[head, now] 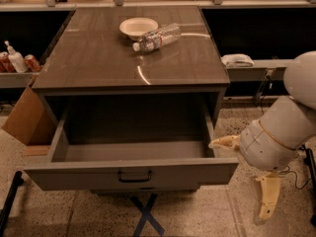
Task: Close top drawer
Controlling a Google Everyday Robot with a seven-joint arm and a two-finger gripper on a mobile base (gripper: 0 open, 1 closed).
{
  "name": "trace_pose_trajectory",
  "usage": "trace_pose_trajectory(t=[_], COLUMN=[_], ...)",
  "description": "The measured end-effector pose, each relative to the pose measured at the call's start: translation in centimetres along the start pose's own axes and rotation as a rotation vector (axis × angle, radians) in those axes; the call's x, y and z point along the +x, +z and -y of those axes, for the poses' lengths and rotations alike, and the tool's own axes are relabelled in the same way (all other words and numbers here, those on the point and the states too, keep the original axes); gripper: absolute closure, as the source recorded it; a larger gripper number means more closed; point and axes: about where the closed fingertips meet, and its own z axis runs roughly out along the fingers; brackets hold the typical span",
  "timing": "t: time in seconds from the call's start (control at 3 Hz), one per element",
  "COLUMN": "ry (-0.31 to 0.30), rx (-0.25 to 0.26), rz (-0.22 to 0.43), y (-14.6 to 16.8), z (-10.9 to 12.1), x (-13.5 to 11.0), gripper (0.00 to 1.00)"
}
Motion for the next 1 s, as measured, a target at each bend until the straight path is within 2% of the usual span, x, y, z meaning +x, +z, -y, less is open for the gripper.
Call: trace_pose_trajectory(t=[0.33, 0.67, 1.0], ry=[-0.026, -0.100, -0.161], rx=[-0.009, -0.007, 0.015], rz=[-0.003, 0.018, 0.026], y=[0.6, 3.2, 6.2], z=[0.0, -0.1, 0.4], x=[0.0, 1.0, 2.9], gripper=[0.00, 0.00, 0.26])
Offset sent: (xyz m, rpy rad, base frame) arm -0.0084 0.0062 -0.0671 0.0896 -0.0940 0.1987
